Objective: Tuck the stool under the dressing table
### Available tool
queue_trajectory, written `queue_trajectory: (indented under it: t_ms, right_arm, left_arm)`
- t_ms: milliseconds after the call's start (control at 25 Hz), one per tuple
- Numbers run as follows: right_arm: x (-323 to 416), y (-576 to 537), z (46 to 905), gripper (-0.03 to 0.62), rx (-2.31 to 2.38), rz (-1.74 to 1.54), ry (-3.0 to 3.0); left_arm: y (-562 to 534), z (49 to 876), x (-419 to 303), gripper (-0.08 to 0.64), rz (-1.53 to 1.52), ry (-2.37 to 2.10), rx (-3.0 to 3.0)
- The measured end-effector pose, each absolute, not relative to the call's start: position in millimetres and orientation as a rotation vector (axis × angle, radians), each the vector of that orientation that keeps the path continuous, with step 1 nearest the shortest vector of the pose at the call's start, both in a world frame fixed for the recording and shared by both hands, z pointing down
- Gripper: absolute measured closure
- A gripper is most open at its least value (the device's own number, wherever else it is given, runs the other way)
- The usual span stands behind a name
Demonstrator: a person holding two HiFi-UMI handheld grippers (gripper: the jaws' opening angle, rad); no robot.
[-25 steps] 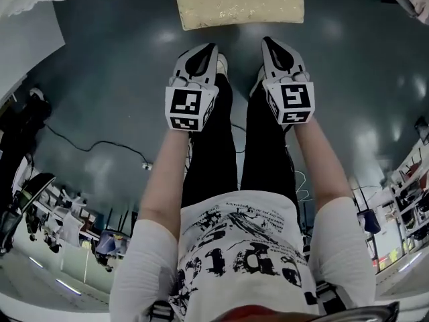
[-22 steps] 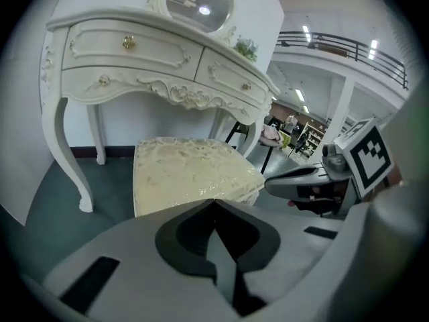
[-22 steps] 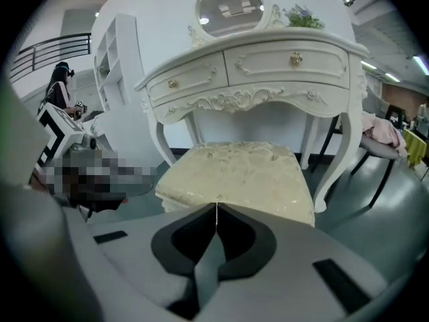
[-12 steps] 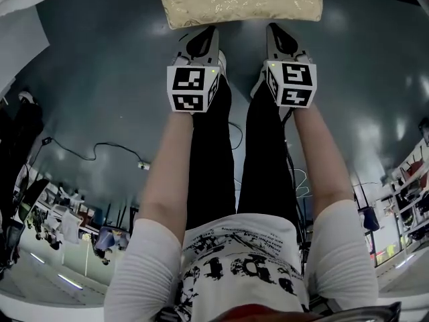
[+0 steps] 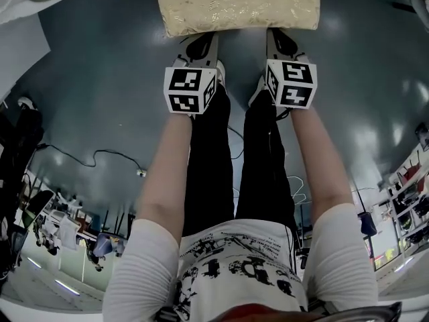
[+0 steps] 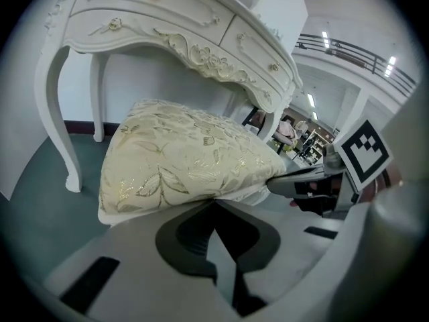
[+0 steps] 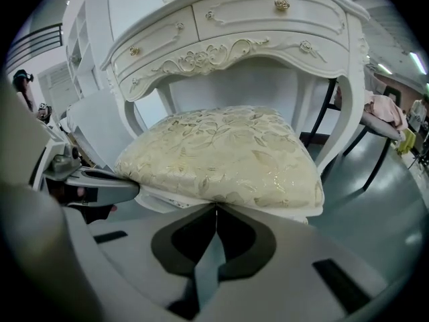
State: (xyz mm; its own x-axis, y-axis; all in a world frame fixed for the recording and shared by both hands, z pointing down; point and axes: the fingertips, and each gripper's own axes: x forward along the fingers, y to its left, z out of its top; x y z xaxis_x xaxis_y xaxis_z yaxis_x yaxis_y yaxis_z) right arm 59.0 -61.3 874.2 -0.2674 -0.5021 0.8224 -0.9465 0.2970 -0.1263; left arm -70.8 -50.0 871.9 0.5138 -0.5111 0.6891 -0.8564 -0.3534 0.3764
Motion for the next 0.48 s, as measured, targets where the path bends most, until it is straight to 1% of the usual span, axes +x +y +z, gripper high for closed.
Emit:
queue_trajectory:
  t_ms: [240, 480]
  right_arm:
    - [50, -79, 880, 0.575, 1.261, 0.816, -1.854]
    - [52, -107, 879, 0.575, 1.355, 0.825, -1.847]
  left_arm:
    - [-67, 877, -80, 0.54, 0.624, -1.079, 2.038]
    - [-91, 877, -79, 0.54, 0.64, -1.073, 2.089]
